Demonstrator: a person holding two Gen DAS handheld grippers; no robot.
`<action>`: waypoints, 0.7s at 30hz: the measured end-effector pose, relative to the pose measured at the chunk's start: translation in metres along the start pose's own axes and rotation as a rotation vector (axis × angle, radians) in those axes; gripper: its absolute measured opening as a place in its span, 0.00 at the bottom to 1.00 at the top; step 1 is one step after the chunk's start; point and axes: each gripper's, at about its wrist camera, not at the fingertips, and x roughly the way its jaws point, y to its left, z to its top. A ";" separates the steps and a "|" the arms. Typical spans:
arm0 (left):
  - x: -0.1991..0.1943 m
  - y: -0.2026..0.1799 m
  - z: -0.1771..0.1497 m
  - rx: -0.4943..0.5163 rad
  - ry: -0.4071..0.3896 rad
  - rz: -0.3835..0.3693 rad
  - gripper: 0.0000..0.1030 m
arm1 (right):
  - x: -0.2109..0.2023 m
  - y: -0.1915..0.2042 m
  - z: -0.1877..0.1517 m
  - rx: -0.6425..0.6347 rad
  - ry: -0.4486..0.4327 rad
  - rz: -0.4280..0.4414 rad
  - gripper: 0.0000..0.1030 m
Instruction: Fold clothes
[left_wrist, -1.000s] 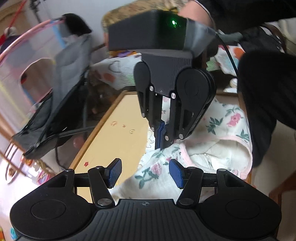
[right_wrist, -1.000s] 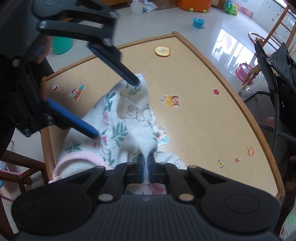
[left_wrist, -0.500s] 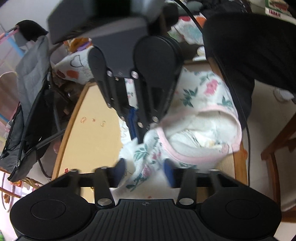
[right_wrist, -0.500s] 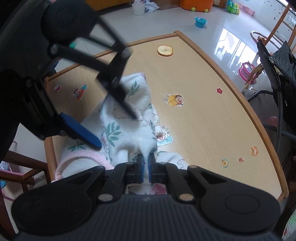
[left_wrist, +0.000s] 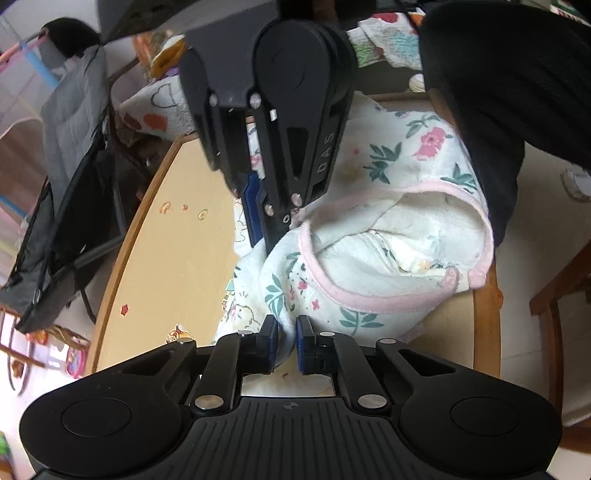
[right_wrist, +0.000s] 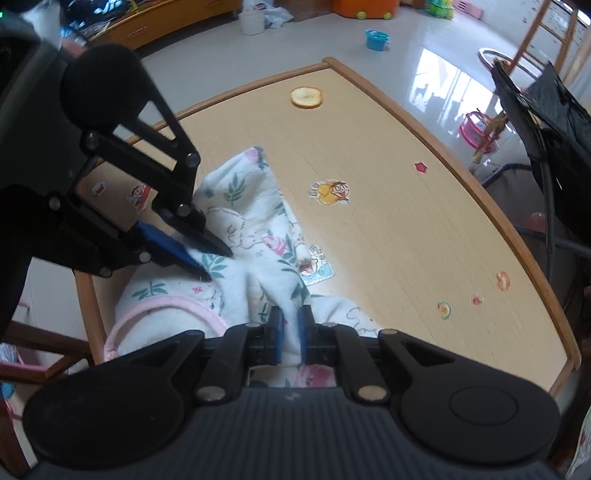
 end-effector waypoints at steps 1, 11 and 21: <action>0.001 0.000 -0.001 -0.013 0.001 0.006 0.10 | -0.002 0.000 -0.001 0.008 -0.008 -0.007 0.09; 0.013 -0.007 -0.014 -0.109 -0.008 0.029 0.10 | -0.054 0.005 -0.039 0.158 -0.175 -0.126 0.16; 0.020 -0.004 -0.032 -0.232 -0.086 0.020 0.10 | -0.096 0.037 -0.099 0.293 -0.234 -0.192 0.24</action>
